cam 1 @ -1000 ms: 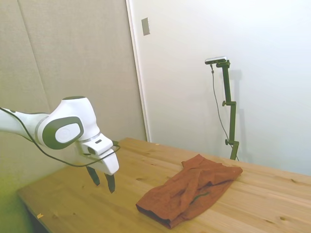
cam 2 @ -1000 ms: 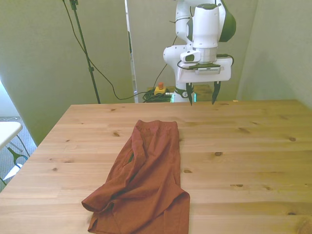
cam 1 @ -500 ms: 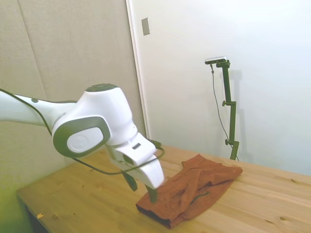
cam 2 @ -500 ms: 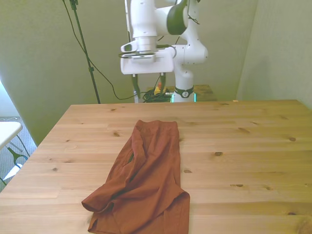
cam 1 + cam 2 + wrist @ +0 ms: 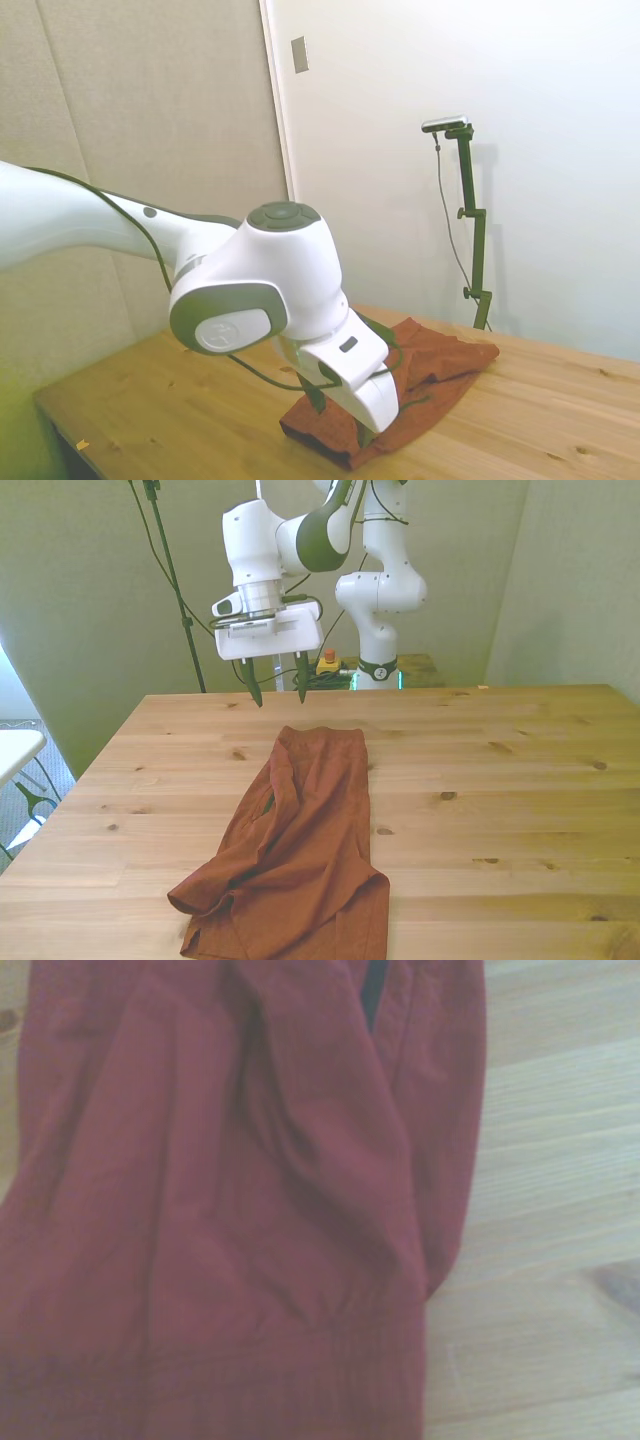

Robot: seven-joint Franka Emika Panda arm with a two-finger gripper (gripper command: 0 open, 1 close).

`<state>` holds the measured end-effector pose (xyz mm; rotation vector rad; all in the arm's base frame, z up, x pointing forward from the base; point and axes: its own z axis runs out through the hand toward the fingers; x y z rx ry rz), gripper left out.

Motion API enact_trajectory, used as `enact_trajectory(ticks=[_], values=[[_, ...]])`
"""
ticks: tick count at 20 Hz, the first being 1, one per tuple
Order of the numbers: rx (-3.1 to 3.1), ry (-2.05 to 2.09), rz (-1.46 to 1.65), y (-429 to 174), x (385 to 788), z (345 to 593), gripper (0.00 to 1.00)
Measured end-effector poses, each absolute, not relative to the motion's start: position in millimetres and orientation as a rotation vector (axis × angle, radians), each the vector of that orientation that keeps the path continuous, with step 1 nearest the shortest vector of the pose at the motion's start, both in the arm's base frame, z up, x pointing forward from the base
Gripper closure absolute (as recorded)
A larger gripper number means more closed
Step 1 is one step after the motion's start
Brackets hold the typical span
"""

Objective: Unfold the shorts

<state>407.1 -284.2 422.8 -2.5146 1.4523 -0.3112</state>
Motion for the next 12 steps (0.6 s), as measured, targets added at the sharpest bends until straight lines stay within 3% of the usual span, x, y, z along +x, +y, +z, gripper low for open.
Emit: enact_trajectory(ticks=[12], values=[[-2.254, 1.17, 0.2, -353.7, 452.3, 360.8, 0.0]])
